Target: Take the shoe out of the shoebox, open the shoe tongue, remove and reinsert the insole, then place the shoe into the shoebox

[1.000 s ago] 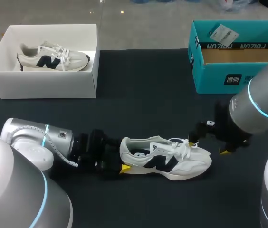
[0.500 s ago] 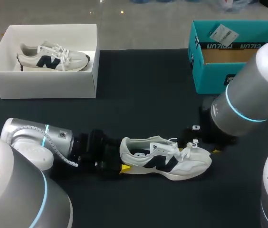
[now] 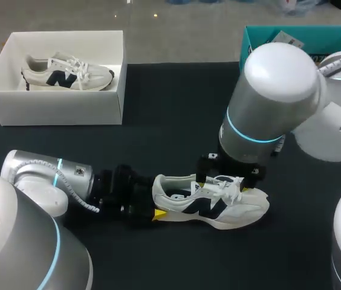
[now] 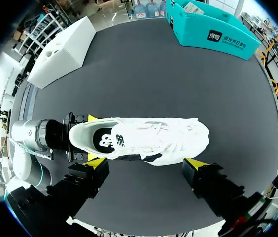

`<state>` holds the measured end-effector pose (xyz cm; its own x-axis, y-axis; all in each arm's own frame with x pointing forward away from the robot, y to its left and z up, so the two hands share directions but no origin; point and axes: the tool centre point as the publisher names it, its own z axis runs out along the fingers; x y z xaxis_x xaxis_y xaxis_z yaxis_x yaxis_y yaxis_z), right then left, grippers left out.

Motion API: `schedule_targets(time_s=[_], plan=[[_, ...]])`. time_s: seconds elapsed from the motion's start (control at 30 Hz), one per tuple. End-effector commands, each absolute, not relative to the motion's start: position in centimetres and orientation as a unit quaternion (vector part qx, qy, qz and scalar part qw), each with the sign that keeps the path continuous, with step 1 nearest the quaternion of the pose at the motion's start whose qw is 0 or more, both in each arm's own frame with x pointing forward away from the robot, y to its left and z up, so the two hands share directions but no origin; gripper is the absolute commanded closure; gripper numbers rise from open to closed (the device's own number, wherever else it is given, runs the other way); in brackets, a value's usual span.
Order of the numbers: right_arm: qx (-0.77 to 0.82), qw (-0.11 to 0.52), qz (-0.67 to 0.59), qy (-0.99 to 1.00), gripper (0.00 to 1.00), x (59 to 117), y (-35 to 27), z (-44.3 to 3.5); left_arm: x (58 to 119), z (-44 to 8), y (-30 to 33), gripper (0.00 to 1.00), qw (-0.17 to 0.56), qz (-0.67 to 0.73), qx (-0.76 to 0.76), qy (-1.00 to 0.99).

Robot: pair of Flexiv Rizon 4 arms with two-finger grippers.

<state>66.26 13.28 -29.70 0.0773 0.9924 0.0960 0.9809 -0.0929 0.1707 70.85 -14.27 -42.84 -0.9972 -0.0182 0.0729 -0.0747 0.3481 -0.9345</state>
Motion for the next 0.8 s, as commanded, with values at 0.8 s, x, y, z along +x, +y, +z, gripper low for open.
schedule_targets(time_s=[0.8], plan=[[0.727, 0.18, -0.083, 0.658, 0.0, 67.5, 19.1, -33.4, 70.7, -43.0, -14.1, 1.0, 0.025, 0.57, 0.029, -0.821]])
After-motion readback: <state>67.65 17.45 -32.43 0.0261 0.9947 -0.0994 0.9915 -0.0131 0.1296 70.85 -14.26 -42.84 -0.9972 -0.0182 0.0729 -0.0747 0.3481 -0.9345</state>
